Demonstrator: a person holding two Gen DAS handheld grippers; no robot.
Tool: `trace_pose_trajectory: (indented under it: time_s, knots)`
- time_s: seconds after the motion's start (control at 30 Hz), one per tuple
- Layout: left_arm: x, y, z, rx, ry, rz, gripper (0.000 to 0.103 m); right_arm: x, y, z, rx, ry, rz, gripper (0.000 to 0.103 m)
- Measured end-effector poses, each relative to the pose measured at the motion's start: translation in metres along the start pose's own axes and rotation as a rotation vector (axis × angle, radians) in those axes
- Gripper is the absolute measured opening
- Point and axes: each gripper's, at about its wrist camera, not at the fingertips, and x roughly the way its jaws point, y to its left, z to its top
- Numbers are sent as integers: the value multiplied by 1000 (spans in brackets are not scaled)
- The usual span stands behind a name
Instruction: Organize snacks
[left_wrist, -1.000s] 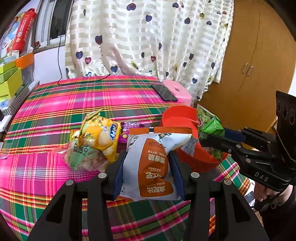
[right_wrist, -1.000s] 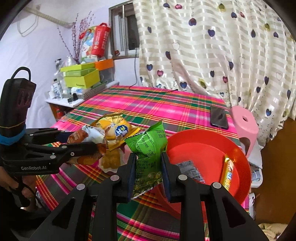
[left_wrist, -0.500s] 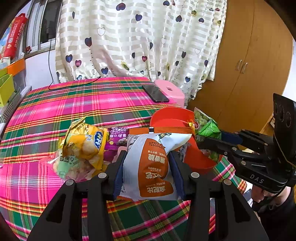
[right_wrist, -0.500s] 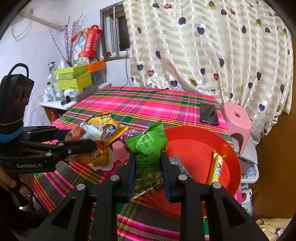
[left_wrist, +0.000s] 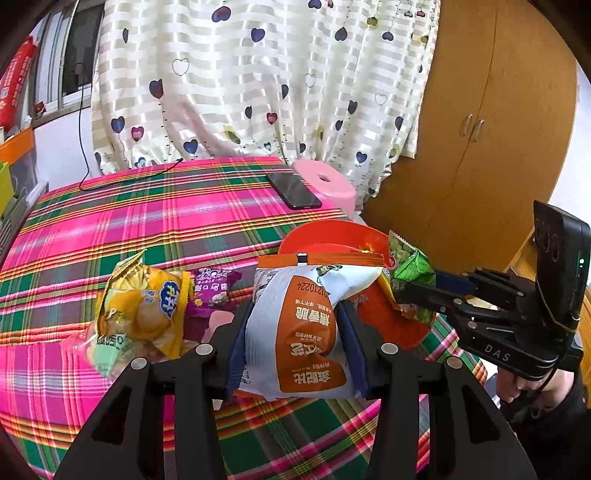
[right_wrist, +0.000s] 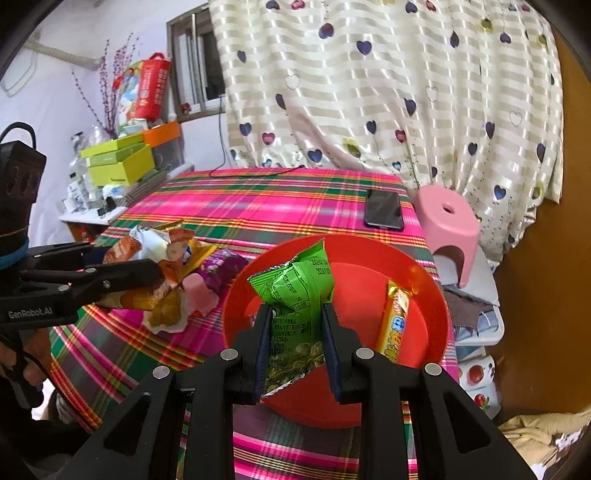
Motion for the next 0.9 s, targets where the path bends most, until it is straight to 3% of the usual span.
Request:
trace_pose_trajectory:
  time_s: [0.5, 0.9]
  knots:
    - [15, -2, 5, 12, 22, -15, 47, 32, -21, -14, 73, 145, -21, 26]
    - [30, -15, 17, 38, 28, -44, 47, 18, -30, -14, 95, 100, -18, 29]
